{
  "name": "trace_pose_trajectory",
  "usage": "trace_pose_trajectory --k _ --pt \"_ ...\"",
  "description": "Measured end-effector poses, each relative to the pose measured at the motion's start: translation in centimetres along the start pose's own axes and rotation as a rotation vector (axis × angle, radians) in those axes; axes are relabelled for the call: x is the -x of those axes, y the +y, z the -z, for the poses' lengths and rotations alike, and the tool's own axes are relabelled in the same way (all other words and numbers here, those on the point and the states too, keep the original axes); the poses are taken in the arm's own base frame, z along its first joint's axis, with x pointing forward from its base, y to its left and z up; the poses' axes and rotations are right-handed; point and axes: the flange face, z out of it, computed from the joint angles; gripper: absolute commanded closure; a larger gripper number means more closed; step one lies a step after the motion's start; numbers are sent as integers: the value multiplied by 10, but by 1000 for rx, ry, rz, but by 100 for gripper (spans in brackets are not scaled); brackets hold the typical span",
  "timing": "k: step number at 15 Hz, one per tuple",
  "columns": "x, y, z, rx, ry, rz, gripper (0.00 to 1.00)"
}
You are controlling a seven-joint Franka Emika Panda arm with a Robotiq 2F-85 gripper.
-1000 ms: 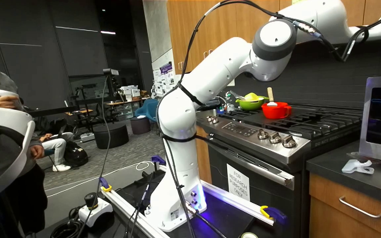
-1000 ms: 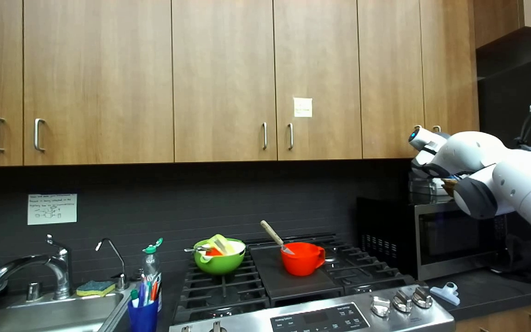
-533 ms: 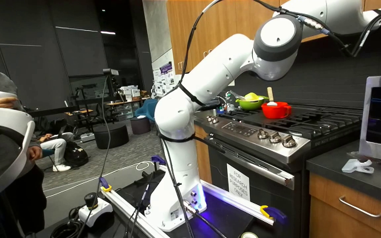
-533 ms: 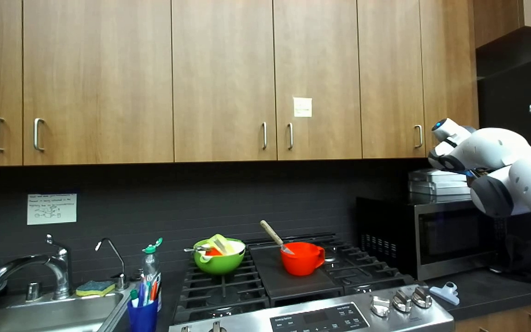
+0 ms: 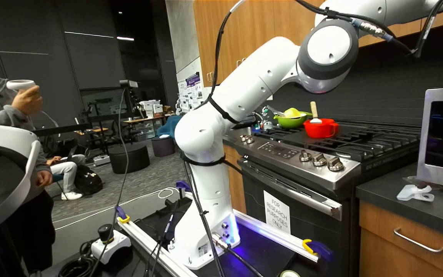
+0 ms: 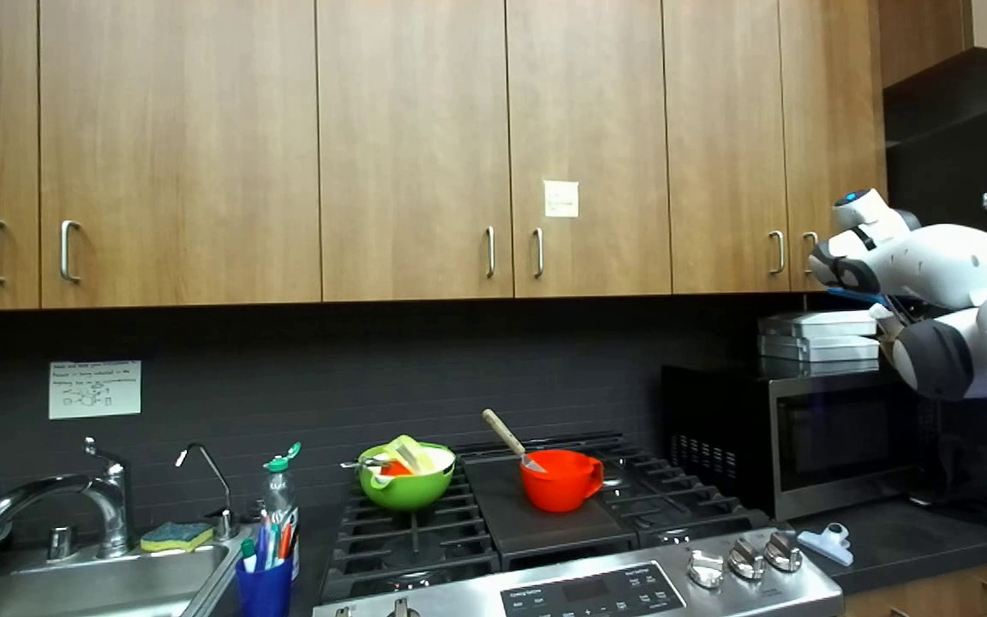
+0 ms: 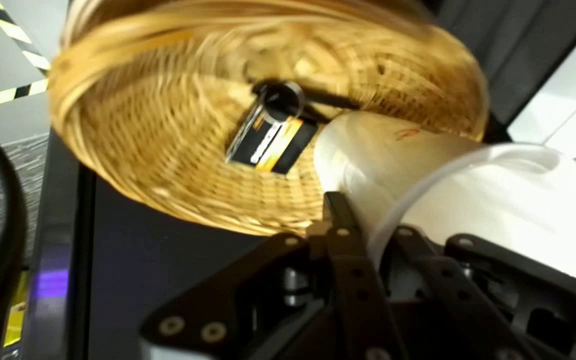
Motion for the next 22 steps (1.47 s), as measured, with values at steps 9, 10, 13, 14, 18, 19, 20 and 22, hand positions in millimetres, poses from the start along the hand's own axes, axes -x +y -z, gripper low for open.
trace_pose_trajectory --k 9,10,13,14,18,19,20,22 --pt "26 -33 110 -320 -250 137 98" --pt "28 -35 114 -336 -267 149 98" --pt "35 -38 115 -359 -302 180 98" --pt "37 -38 114 -362 -311 187 98" --pt "41 -36 110 -343 -331 251 98" --pt "41 -35 110 -341 -331 272 98" --pt "40 -35 110 -341 -331 290 98" --pt "39 -32 111 -338 -340 321 98"
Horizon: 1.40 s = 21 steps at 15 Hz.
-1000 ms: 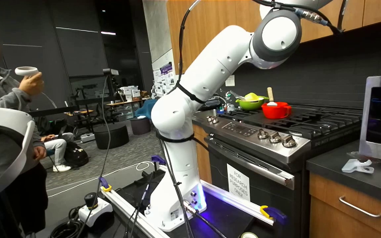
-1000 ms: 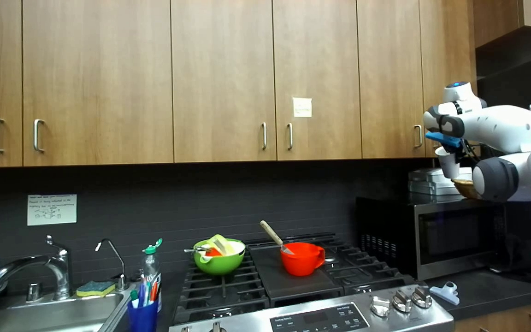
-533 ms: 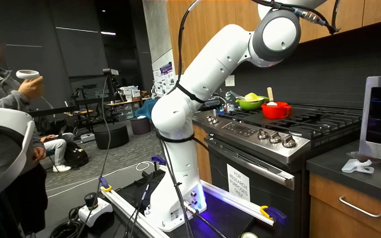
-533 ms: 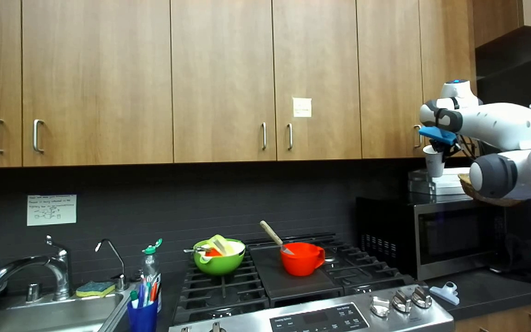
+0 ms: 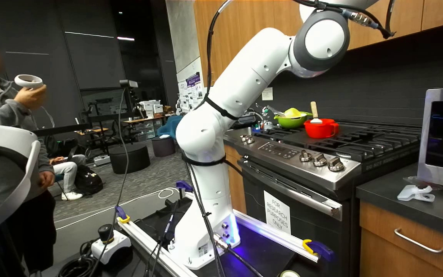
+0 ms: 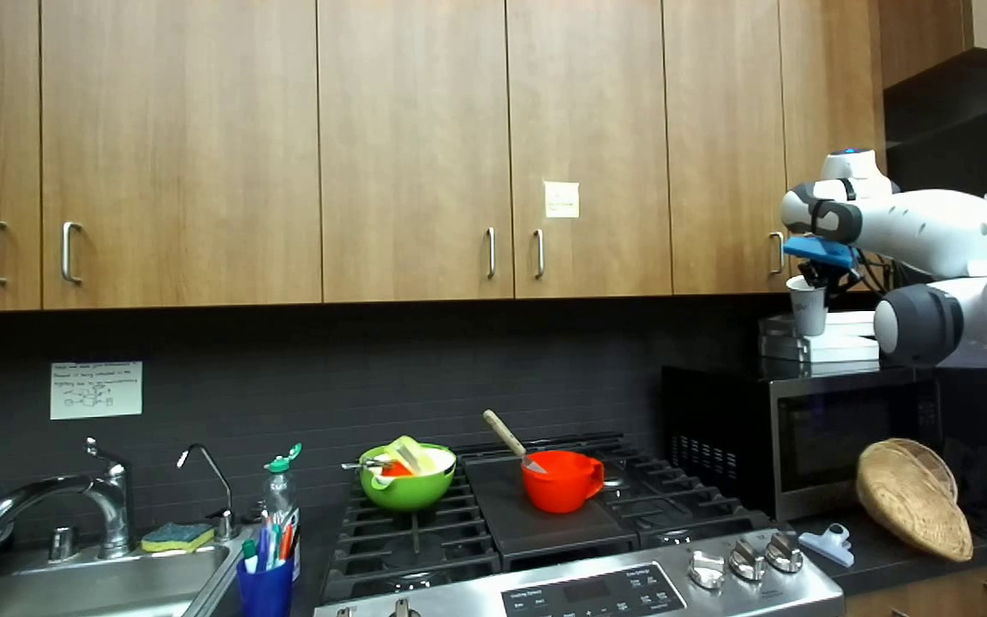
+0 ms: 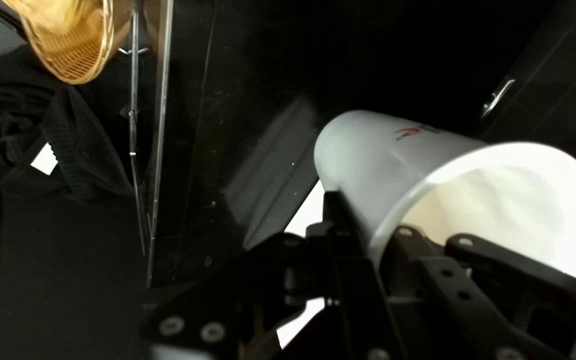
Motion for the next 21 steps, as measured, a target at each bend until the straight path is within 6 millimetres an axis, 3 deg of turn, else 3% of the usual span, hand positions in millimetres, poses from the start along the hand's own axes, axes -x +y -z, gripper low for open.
trace_pose_trajectory --k 12,21 --pt "6 22 29 48 -170 104 98" --pt "33 21 5 82 -348 175 98"
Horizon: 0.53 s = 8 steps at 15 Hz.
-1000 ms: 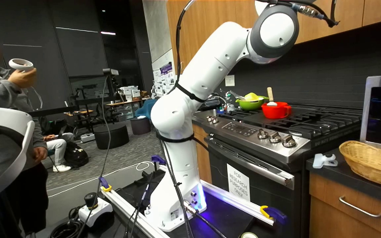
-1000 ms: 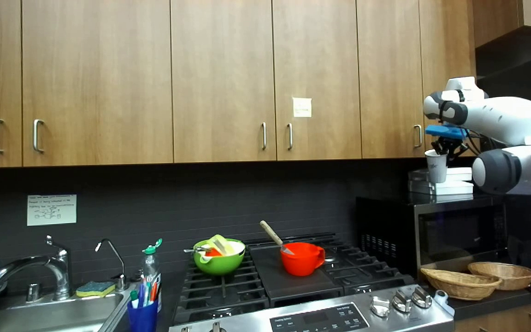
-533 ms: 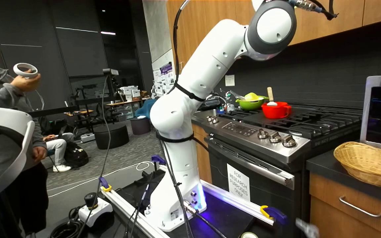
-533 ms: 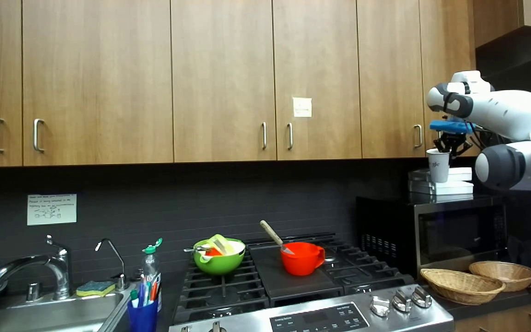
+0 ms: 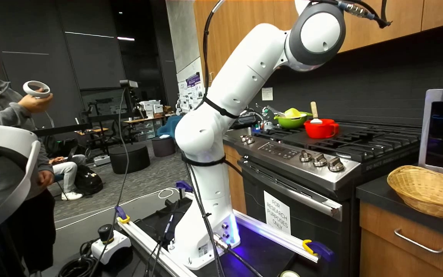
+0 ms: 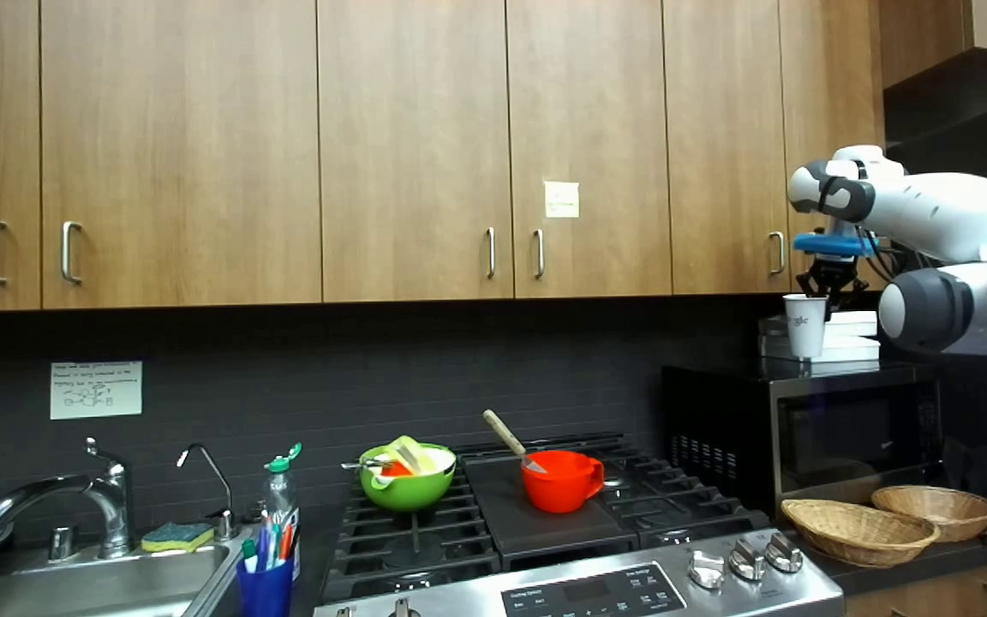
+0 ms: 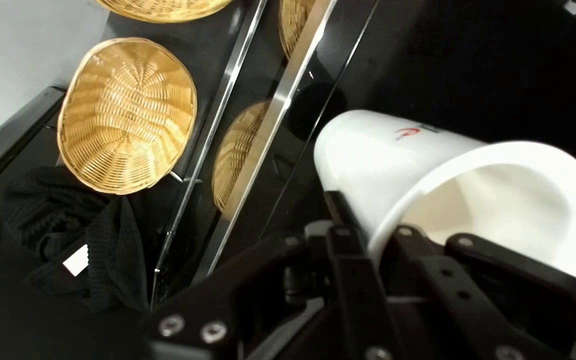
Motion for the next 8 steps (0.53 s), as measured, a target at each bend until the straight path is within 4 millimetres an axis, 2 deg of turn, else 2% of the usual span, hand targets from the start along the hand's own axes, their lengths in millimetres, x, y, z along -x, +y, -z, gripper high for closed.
trace_pose_trajectory --k 8 --pt "12 -12 -13 27 -49 23 98"
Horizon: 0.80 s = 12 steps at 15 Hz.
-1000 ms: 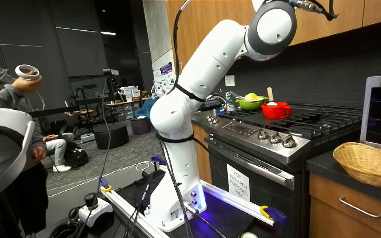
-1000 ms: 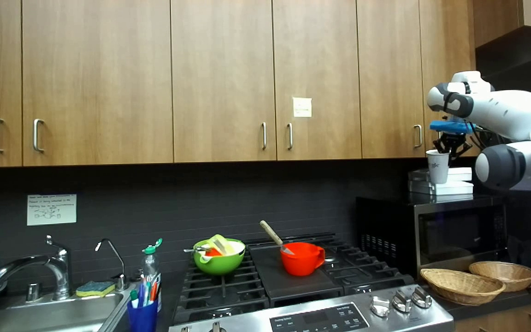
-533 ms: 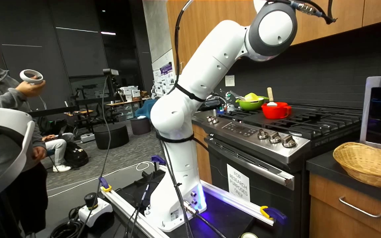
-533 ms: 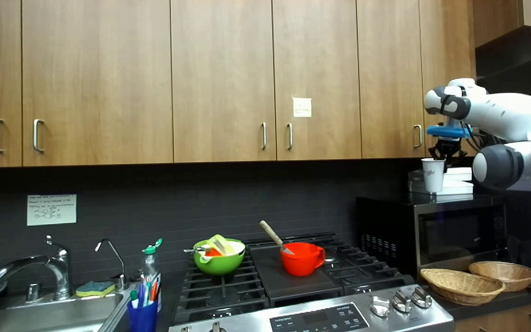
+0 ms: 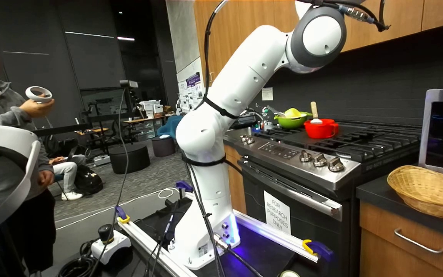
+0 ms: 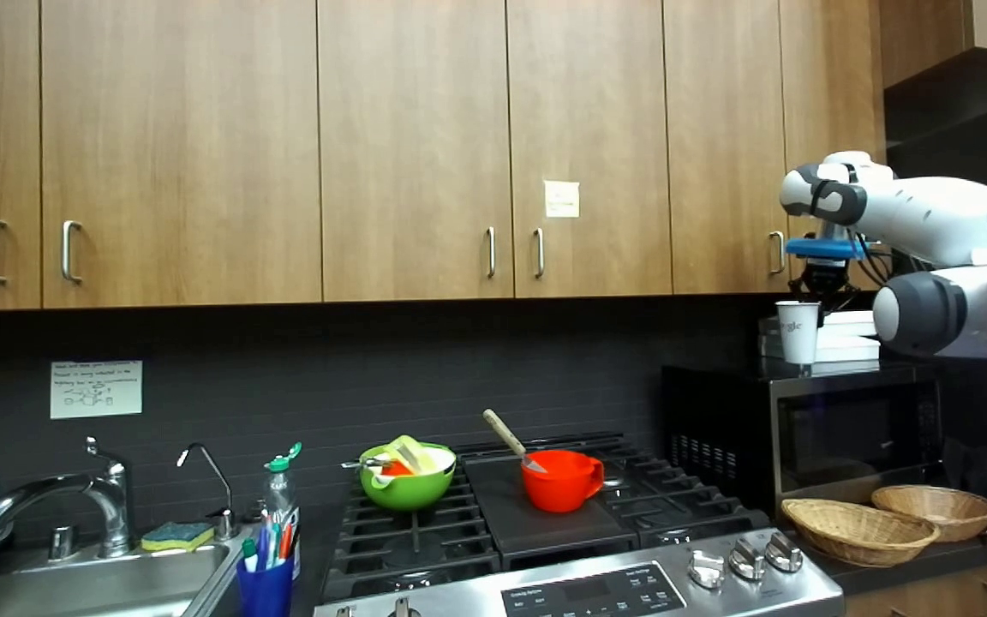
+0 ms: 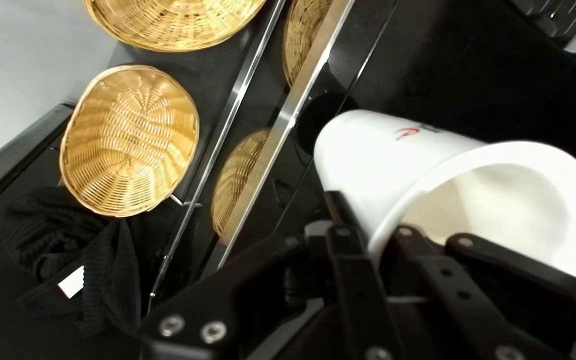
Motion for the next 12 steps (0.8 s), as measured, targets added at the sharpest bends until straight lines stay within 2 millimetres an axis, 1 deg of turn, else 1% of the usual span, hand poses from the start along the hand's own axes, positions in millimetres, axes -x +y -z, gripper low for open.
trace_pose_trajectory --k 5,12 --pt "2 -5 -10 15 -17 7 98" --pt "5 -13 -18 33 -18 17 98"
